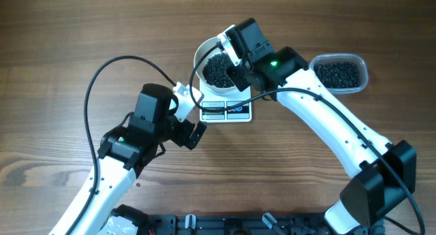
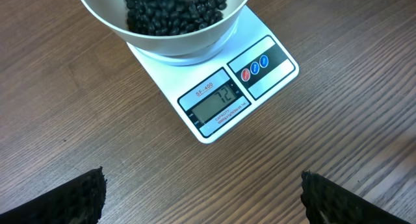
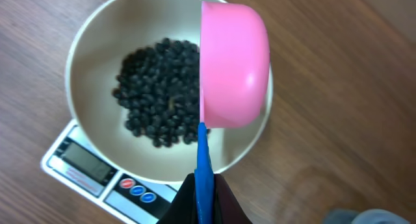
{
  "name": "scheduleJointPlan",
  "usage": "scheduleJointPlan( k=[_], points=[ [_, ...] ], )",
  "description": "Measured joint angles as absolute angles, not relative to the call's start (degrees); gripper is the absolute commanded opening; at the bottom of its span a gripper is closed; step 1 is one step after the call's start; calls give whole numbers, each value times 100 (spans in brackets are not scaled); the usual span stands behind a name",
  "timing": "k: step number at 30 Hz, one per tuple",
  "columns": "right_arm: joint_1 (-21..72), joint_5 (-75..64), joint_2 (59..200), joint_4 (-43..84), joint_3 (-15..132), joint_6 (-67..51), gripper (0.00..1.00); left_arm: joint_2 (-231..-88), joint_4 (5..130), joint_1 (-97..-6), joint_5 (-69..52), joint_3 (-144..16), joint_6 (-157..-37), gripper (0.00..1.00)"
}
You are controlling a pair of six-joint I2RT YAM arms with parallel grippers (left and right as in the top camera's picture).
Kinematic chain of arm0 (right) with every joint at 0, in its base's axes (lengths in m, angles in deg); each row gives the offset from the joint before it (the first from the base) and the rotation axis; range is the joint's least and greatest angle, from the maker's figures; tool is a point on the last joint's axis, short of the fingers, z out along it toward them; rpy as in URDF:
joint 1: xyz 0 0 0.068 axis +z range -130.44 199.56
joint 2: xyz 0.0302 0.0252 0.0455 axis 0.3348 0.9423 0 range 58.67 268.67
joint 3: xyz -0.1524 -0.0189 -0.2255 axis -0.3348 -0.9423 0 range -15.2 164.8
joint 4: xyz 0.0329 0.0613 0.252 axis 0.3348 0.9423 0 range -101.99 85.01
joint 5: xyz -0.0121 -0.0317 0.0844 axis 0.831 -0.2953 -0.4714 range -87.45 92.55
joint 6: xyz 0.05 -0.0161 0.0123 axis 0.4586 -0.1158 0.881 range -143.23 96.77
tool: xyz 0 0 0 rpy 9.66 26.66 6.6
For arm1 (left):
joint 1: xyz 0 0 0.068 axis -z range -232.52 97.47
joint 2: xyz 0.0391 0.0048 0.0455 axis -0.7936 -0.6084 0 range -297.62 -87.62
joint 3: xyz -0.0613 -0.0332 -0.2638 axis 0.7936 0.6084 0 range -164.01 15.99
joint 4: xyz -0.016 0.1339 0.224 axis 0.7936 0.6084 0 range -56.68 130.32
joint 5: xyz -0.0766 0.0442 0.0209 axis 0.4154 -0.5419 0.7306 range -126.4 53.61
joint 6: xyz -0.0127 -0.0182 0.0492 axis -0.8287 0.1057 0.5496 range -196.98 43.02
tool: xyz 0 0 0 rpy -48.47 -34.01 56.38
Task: Scoop item into bowl and weigh 150g on scale
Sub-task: 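Tip the scoop to pour beans into the bowl with the right gripper, then move the empty scoop back right over the bean tub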
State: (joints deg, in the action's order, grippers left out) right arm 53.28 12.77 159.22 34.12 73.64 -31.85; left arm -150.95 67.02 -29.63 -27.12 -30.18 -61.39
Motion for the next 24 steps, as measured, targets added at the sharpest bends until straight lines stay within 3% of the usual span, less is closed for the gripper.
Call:
scheduleJointPlan(
  k=[16, 24],
  points=[
    [5264, 1460, 15922, 2981, 7364, -3013, 4, -15095, 6702, -2963, -2712, -3018, -6139, 99],
    [4254, 1165, 15402, 3224, 7364, -2423, 4, -15095, 6702, -2963, -2712, -3018, -6139, 100]
  ],
)
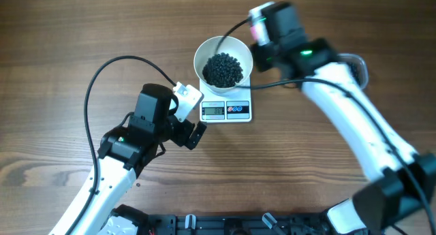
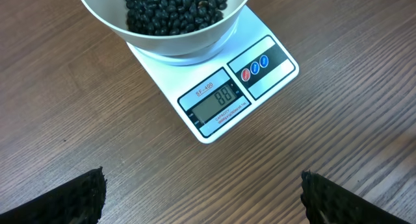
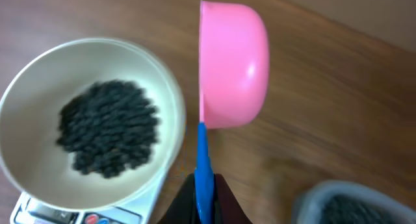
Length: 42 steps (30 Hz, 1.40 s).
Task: Scoop item into bowl and weigh 150g on scale
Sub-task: 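Move the empty scoop back right over the bean tub, then dip the scoop into the black beans with the right gripper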
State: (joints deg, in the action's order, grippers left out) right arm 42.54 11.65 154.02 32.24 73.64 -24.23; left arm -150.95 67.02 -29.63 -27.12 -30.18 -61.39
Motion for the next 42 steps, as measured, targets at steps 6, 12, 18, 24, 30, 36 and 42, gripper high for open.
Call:
scheduleJointPlan(
  k=[6, 12, 18, 24, 30, 36, 42],
  points=[
    [3321, 931, 14589, 3991, 7366, -2160, 4, -15095, 6702, -2963, -2712, -3018, -6139, 100],
    [2707, 763, 14392, 4640, 7366, -2108, 4, -15095, 6702, -2963, -2712, -3018, -6139, 100],
    [2316, 726, 14394, 4929, 7364, -2103, 4, -15095, 6702, -2963, -2712, -3018, -6139, 100],
    [2217, 682, 14613, 5088, 7364, -2180, 4, -15095, 6702, -2963, -2712, -3018, -6139, 100],
    [2217, 673, 15222, 5160, 7348, -2243, 4, -15095, 6702, -2963, -2709, -3018, -6139, 100],
    [2154, 953, 15397, 5278, 7338, -2296, 4, -15095, 6702, -2963, -2709, -3018, -6139, 100],
    [1662, 1056, 15566, 5479, 7338, -2399, 4, -15095, 6702, -2963, -2709, -3018, -6139, 100]
  ],
)
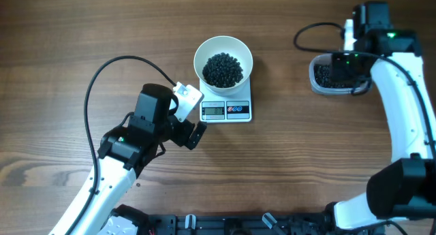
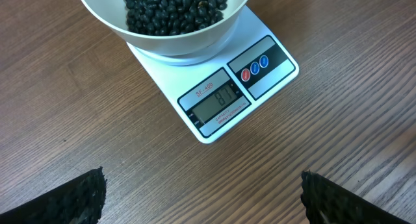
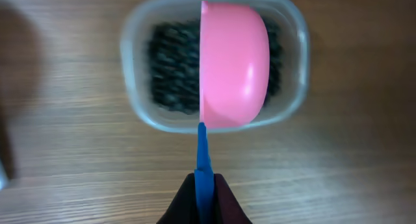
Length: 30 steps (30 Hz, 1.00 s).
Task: Scoop item into bowl and weigh 150g on scale
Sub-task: 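Dip the scoop into the black beans with the right gripper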
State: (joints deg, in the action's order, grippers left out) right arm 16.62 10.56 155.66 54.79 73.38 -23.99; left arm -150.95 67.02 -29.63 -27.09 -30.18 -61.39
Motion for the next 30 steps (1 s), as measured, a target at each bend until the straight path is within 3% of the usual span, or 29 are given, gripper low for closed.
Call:
scheduleJointPlan(
  k=[30],
  points=[
    [1380, 1648, 16396, 5230, 7338, -2936, 4, -15095, 6702, -2963, -2712, -3018, -6139, 100]
  ],
)
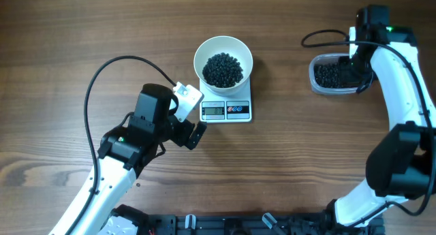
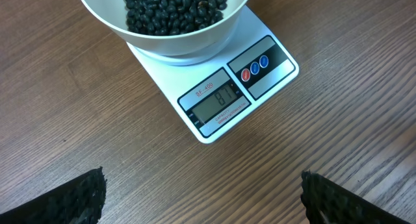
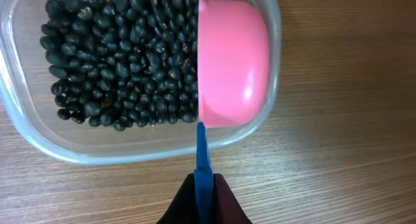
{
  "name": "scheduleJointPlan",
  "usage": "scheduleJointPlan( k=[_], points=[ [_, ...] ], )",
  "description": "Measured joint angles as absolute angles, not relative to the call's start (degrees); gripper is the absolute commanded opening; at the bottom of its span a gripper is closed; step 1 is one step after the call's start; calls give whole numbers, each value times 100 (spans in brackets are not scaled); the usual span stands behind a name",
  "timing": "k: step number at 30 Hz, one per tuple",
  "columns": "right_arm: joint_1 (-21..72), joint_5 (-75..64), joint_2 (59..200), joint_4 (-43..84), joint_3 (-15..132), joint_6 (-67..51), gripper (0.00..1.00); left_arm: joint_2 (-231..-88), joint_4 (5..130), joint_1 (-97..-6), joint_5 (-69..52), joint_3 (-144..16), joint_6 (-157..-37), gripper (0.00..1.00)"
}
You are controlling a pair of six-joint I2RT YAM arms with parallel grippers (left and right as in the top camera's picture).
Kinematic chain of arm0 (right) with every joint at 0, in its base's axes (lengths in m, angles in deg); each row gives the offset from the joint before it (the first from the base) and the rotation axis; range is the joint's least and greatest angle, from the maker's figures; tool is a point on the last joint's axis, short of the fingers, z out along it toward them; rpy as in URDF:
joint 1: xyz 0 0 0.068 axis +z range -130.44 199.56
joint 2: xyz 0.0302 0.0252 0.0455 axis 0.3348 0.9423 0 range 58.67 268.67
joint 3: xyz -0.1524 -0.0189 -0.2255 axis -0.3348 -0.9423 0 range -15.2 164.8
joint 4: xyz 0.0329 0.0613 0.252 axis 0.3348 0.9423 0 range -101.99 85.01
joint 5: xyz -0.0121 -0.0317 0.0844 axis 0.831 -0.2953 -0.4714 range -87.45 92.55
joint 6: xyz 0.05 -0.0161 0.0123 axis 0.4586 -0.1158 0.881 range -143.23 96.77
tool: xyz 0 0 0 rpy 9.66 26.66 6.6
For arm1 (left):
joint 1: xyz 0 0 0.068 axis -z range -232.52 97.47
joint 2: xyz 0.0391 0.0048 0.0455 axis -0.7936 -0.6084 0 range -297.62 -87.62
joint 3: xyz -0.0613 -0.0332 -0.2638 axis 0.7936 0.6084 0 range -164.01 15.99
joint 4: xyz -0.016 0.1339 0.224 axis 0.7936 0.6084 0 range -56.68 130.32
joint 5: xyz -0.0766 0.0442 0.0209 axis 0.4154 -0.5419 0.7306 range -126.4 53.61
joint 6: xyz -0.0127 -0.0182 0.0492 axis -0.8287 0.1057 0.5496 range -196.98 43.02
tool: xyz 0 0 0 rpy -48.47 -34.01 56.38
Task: Scoop item into bowl and weigh 150g on scale
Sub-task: 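Dip the scoop into the black beans with the right gripper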
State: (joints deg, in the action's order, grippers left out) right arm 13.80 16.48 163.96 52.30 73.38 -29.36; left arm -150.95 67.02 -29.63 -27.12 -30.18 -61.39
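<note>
A white bowl (image 1: 223, 55) of black beans stands on the white scale (image 1: 227, 110), whose display (image 2: 215, 102) reads about 81. My right gripper (image 3: 203, 188) is shut on the blue handle of a pink scoop (image 3: 233, 62), tipped on its side at the right end of the clear container (image 3: 36, 130) of black beans (image 3: 117, 68). In the overhead view that container (image 1: 320, 87) sits at the far right under the right arm. My left gripper (image 2: 201, 198) is open over bare wood in front of the scale, nothing between its fingers.
A black cable loops over the table left of the bowl (image 1: 92, 92). Another cable runs near the container (image 1: 320, 36). The wooden table (image 1: 68, 30) spreads all round.
My right gripper has come lower with the scoop: the container of beans fills more of the wrist view, and the scoop sits at its right end. The left arm and scale reading are unchanged.
The scoop was held tipped over the bowl with the scale near 72. Then it was beside the bowl, the display near 88. Later it hung over the bean container, display about 81. Now it is down at the container's right end.
</note>
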Motion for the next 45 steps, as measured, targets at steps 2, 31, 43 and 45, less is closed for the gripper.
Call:
scheduleJointPlan(
  k=[2, 31, 43, 45],
  points=[
    [1407, 1655, 16405, 5230, 7338, -2936, 4, -15095, 6702, -2963, -2709, -3018, -6139, 100],
    [1135, -240, 16545, 5569, 7338, -3255, 4, -15095, 6702, -2963, -2712, -3018, -6139, 100],
    [408, -1353, 16551, 5621, 7338, -3229, 4, -15095, 6702, -2963, -2712, -3018, -6139, 100],
    [255, -1554, 16551, 5621, 7338, -3231, 4, -15095, 6702, -2963, -2712, -3018, -6139, 100]
  ],
)
